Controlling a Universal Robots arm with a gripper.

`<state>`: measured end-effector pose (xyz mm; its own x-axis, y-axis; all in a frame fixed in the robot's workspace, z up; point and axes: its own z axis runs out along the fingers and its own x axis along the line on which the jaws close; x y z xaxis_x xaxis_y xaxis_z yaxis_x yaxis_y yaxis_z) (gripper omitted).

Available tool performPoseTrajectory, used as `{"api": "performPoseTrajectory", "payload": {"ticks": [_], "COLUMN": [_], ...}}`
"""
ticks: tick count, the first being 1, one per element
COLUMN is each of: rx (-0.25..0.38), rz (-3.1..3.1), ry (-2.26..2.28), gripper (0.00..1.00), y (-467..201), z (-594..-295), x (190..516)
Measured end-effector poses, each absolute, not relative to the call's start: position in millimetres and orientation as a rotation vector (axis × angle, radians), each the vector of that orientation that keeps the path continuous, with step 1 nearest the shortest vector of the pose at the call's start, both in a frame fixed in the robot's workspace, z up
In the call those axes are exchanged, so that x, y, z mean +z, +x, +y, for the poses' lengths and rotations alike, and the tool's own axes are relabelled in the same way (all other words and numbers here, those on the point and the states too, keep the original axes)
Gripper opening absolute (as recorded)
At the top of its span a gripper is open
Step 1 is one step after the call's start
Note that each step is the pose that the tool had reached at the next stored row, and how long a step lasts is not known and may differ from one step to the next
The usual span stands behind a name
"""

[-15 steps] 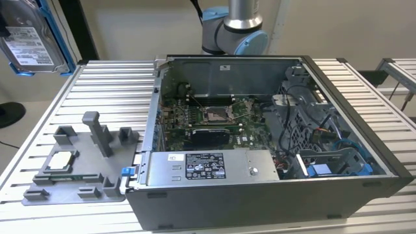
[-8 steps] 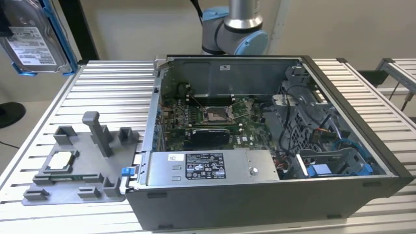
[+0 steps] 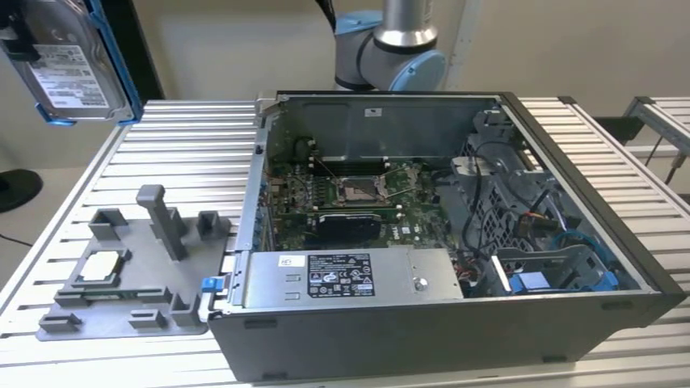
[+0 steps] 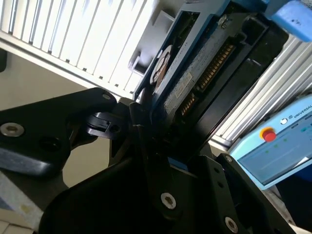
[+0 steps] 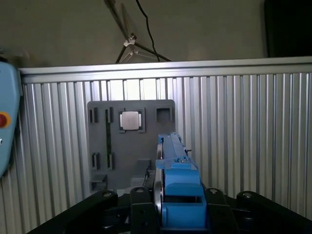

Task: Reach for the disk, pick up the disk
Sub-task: 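Pick up the disk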

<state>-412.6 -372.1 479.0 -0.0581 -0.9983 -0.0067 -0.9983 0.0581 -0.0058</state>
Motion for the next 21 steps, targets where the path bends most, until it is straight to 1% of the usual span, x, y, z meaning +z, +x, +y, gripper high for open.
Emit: {"api": "performPoseTrajectory", "payload": {"ticks": [21], "rx": [0.003], "rz": [2.28], "ry": [-2.151], "gripper": [0.0], "y": [-349.8], "z": [-372.1], "x": [479.0]}}
